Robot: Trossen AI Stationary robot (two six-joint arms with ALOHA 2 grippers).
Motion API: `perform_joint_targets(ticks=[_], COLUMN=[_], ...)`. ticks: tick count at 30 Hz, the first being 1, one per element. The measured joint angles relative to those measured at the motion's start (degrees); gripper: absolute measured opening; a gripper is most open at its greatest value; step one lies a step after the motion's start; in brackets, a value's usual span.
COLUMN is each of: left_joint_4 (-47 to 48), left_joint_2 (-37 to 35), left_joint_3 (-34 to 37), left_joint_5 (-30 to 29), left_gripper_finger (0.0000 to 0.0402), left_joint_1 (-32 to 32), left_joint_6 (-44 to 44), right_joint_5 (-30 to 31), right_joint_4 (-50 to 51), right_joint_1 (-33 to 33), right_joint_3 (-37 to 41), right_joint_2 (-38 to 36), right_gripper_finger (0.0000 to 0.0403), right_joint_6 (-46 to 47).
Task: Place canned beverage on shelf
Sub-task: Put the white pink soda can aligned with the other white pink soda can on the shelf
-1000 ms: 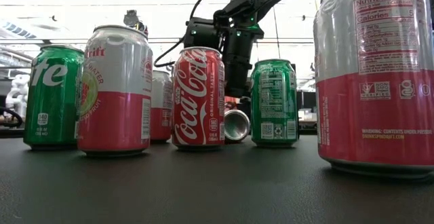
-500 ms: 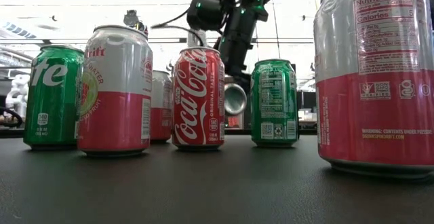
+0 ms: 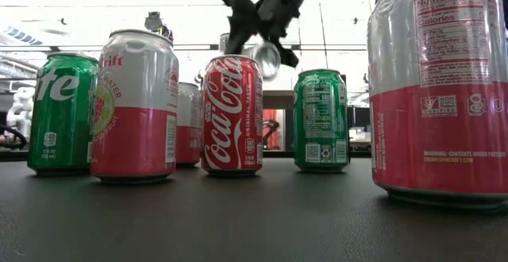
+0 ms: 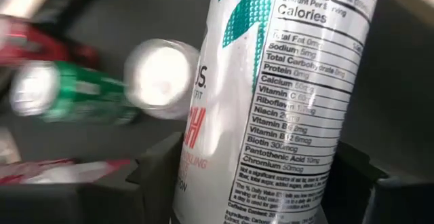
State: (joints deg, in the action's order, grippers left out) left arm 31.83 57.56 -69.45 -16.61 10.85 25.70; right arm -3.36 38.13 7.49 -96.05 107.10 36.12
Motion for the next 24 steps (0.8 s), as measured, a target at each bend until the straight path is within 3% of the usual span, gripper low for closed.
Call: perform_joint_targets(ticks=[9,19,24], left_joint_4=[-0.7,-12.6,-13.6], left_joint_2=[-3.0,-9.2,-11.3], left_joint_3=[0.0,0.0,-0.1], left_joint_5=[-4.2,-11.3,-11.8], left_gripper_finger=[0.0286,0.0286,0.0286], left_joint_1=[0.0,0.0,0.0], left_joint_6=[3.7,-0.7,-0.4], right_joint_5=[-13.2,-15.0,-18.8], right_joint_4=[-9.8,-19.2,-30.1], right_joint_1=[-0.2,-0.1,-0.1], right_joint_3=[0.0,0.0,-0.1], right_joint_2=[-6.1,-10.1,-10.9], right_gripper_finger=[0.0254,0.0254,0.0254], right_joint_6=[-6.8,-9.7,-8.9])
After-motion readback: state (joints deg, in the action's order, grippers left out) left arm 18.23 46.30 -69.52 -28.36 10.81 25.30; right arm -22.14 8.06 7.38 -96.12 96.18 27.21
